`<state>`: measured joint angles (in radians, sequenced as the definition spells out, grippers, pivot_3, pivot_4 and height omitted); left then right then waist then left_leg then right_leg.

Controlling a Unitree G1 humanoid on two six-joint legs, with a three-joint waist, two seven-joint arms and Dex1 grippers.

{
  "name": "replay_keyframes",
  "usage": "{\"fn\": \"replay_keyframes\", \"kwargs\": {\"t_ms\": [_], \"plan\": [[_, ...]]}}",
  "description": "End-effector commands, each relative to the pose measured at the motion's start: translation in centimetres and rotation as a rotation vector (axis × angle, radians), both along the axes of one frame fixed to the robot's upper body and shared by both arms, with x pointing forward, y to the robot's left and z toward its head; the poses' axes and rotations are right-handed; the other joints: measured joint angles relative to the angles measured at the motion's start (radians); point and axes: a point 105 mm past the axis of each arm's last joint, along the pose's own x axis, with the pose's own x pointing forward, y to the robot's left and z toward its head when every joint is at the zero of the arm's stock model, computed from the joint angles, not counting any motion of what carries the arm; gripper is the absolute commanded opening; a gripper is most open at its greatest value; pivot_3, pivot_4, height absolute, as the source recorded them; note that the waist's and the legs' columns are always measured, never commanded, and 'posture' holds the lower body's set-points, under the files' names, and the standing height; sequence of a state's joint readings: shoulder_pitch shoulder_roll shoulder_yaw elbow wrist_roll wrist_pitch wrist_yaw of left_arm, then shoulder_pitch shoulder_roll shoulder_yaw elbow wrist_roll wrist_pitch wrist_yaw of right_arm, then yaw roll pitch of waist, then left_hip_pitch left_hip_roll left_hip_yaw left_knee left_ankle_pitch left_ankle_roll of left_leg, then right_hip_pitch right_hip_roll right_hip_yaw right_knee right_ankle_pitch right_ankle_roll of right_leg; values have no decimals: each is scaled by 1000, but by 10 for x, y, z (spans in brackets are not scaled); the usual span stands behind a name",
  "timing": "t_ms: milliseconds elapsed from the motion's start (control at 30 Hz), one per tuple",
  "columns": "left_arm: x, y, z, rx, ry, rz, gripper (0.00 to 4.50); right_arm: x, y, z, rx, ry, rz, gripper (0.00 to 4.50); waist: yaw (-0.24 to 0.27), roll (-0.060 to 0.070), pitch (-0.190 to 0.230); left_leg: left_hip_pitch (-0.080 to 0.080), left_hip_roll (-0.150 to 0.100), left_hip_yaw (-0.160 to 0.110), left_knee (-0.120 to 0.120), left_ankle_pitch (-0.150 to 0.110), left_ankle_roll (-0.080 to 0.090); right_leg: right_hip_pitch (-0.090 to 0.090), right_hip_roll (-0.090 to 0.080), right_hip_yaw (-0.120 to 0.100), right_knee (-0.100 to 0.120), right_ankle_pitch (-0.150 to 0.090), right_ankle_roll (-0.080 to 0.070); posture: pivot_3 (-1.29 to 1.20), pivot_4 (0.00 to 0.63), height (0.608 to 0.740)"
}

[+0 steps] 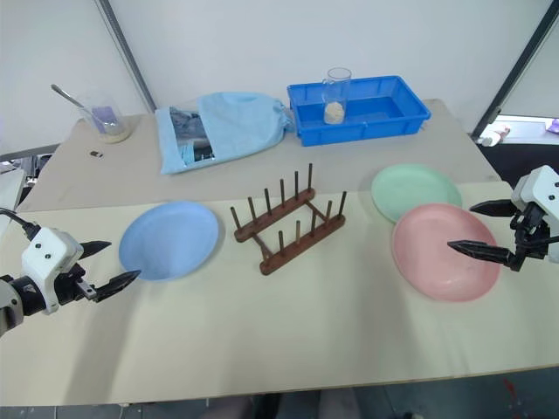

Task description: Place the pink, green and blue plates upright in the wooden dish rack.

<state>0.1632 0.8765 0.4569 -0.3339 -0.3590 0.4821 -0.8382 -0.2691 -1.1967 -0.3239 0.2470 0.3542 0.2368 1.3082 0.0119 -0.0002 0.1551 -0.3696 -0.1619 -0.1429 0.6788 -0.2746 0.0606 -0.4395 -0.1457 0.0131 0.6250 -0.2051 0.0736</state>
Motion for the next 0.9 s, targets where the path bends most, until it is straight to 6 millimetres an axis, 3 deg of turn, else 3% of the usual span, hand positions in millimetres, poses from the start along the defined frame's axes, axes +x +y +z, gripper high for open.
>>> {"fn": "replay_keyframes", "kwargs": {"t_ms": [33, 667, 800, 900], "plan": [[0, 4, 14, 5, -55, 9, 4500, 1, 5, 14, -21, -44, 20, 4470, 0, 0, 0, 0, 0, 0, 0, 0, 0, 0, 0, 0, 0, 0, 0, 0, 150, 740], [-7, -15, 15, -65, -49, -105, 4500, 2, 12, 15, -16, -52, 38, 4470, 0, 0, 0, 0, 1, 1, 0, 0, 0, 0, 0, 0, 0, 0, 0, 0, 150, 740], [-9, -31, 12, -92, -25, -168, 4500, 2, 16, 17, -15, -56, 43, 4470, 0, 0, 0, 0, 1, 1, 0, 0, 0, 0, 0, 0, 0, 0, 0, 0, 150, 740], [-9, -57, 7, -141, -17, -238, 4500, -1, 22, 20, -6, -60, 60, 4470, 0, 0, 0, 0, 1, 2, 0, 0, 0, 0, 0, 1, 0, 0, 0, 0, 150, 740]]}}
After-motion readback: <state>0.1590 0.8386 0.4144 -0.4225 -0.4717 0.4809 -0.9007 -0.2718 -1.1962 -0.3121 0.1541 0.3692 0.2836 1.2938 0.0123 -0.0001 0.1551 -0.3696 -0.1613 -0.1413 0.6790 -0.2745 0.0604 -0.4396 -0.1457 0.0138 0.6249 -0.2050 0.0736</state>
